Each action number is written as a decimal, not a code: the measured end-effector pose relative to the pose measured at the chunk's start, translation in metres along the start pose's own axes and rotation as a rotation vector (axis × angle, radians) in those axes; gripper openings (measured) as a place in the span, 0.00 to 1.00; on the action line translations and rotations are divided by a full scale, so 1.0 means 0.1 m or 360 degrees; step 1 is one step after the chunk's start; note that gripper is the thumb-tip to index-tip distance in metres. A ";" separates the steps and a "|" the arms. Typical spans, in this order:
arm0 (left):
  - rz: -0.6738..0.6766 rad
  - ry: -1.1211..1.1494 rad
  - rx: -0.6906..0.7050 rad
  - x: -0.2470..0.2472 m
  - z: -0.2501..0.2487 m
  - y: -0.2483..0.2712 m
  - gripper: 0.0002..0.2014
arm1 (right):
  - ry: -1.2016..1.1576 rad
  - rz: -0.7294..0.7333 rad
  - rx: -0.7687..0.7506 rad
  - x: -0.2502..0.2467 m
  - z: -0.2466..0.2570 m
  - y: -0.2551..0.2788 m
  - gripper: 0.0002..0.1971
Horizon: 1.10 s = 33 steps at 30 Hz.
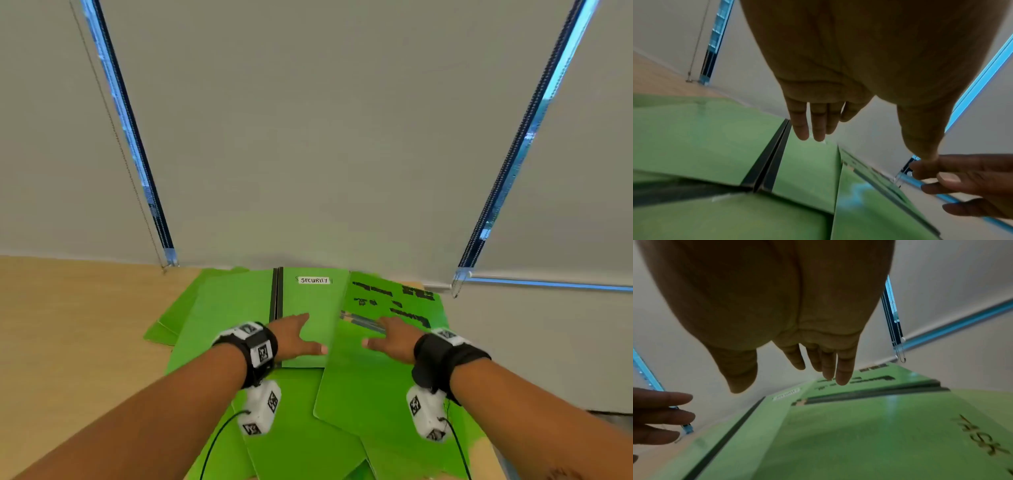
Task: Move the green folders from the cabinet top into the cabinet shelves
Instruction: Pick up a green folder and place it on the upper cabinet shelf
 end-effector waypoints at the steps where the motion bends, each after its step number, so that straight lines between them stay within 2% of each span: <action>1: 0.0056 0.0018 -0.0015 0.13 -0.01 -0.03 0.53 | -0.0008 0.0040 0.0030 0.12 -0.06 -0.01 0.41; 4: 0.0171 0.0107 -0.0085 0.46 -0.02 -0.21 0.52 | -0.0006 0.0189 0.0137 0.47 -0.25 -0.05 0.43; 7: 0.0175 0.0223 -0.0130 0.63 -0.04 -0.43 0.50 | -0.0037 0.0250 0.0161 0.71 -0.35 -0.11 0.42; 16: 0.0048 0.0418 -0.0127 0.87 -0.04 -1.00 0.51 | 0.0086 0.0083 0.0133 1.00 -0.47 -0.27 0.44; 19: -0.0038 0.0404 -0.0162 0.86 -0.02 -1.12 0.43 | 0.0112 0.0014 0.0111 1.02 -0.46 -0.30 0.48; 21: -0.0071 0.0424 -0.0107 0.86 -0.05 -1.17 0.35 | 0.0104 -0.0019 0.0080 1.04 -0.46 -0.30 0.50; 24: -0.0129 0.0519 0.0035 0.80 -0.07 -1.20 0.20 | 0.0100 -0.0141 -0.0009 0.92 -0.48 -0.31 0.50; 26: -0.0110 0.0646 0.0176 0.76 -0.07 -1.20 0.17 | 0.0209 -0.0363 -0.0066 0.66 -0.51 -0.34 0.52; 30: 0.0018 0.1014 0.0486 0.63 -0.15 -1.03 0.24 | 0.0367 -0.0763 -0.0171 0.08 -0.55 -0.41 0.59; 32: 0.0000 0.1066 0.0571 0.55 -0.18 -0.88 0.24 | 0.0340 -0.0868 -0.0250 -0.12 -0.50 -0.39 0.58; 33: -0.0021 0.1103 0.0586 0.51 -0.17 -0.81 0.23 | 0.0328 -0.0853 -0.0280 -0.18 -0.47 -0.37 0.53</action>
Point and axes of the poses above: each hand's wrist, its own y-axis away from the middle knuckle, its own x-axis out of the palm, z = x × y, the point moved 8 cm from there along -y, towards the middle knuckle, and after that the axes turned 3 degrees about -x, right-handed, at the moved point
